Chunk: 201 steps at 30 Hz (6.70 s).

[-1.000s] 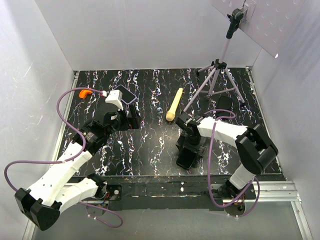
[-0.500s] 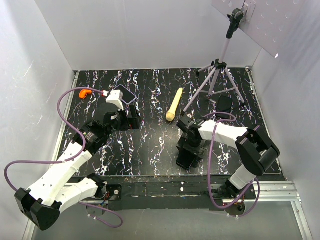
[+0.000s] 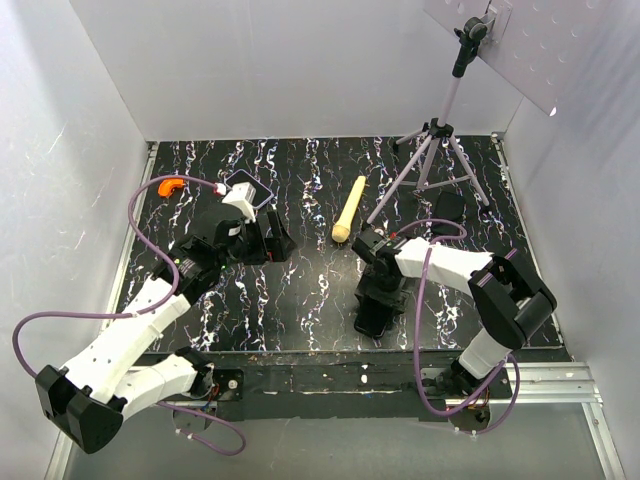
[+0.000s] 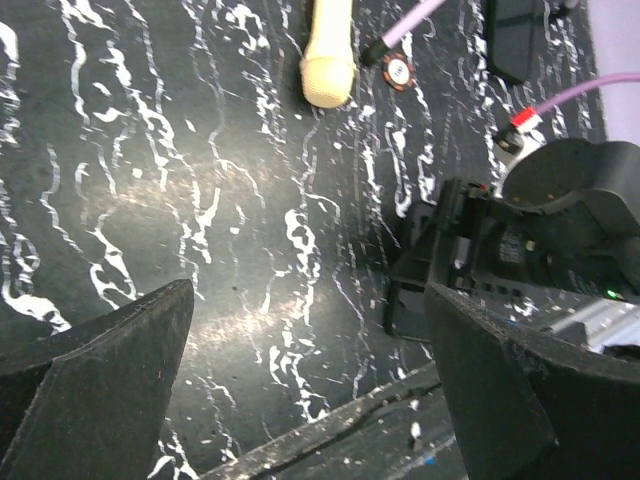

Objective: Take the phone out of the phone case
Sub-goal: Pick up the phone at the center of the board, then remove the phone case from the phone.

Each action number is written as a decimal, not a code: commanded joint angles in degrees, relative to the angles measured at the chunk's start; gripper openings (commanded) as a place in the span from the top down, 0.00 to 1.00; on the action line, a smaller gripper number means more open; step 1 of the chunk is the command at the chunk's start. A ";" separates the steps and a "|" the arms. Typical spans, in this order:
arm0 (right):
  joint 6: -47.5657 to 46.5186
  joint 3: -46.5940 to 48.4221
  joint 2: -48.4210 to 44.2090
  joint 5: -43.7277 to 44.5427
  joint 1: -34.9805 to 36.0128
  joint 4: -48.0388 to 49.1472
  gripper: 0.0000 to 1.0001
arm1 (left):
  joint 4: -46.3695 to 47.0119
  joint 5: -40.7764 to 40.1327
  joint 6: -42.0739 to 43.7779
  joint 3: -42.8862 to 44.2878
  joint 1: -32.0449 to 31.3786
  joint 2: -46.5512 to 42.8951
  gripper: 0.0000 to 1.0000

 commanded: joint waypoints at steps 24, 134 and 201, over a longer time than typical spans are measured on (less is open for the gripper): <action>-45.82 -5.36 -27.38 -21.23 3.03 31.71 0.99 | 38.51 30.53 -35.88 -15.61 -2.20 13.31 0.03; -10.75 -14.49 -38.54 -76.08 -4.87 83.66 0.75 | 70.67 57.86 -52.49 -10.07 2.19 10.68 1.00; -20.51 -7.29 -31.25 -6.38 14.73 74.94 0.40 | 99.59 -11.31 -71.66 -26.86 -5.99 5.31 1.00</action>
